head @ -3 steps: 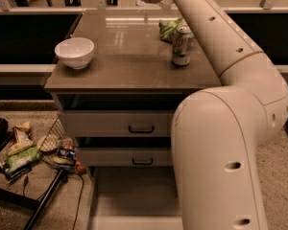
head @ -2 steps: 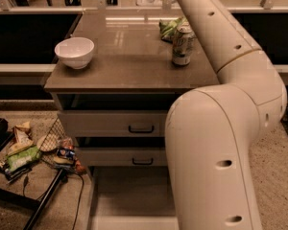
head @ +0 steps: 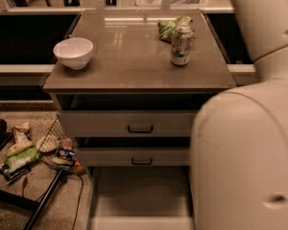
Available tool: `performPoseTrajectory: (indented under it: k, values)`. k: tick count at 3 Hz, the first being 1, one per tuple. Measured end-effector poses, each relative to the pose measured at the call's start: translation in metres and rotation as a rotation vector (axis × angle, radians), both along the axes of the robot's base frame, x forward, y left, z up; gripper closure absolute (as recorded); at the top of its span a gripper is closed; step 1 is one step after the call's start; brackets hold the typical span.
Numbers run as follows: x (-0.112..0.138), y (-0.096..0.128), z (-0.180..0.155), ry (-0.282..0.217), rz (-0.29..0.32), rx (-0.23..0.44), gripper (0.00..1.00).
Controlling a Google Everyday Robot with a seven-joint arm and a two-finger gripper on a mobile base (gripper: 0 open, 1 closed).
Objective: Pick green jalapeno chip bag from bottom drawer and place on counter
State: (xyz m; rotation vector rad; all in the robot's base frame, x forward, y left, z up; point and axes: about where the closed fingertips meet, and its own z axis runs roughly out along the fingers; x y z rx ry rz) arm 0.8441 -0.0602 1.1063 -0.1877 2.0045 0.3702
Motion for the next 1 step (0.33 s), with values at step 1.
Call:
performPoseTrajectory:
  k: [1]
  values:
    - [-0.0592, -0.0681, 0.0885, -0.17, -0.105, 0.073, 0.0]
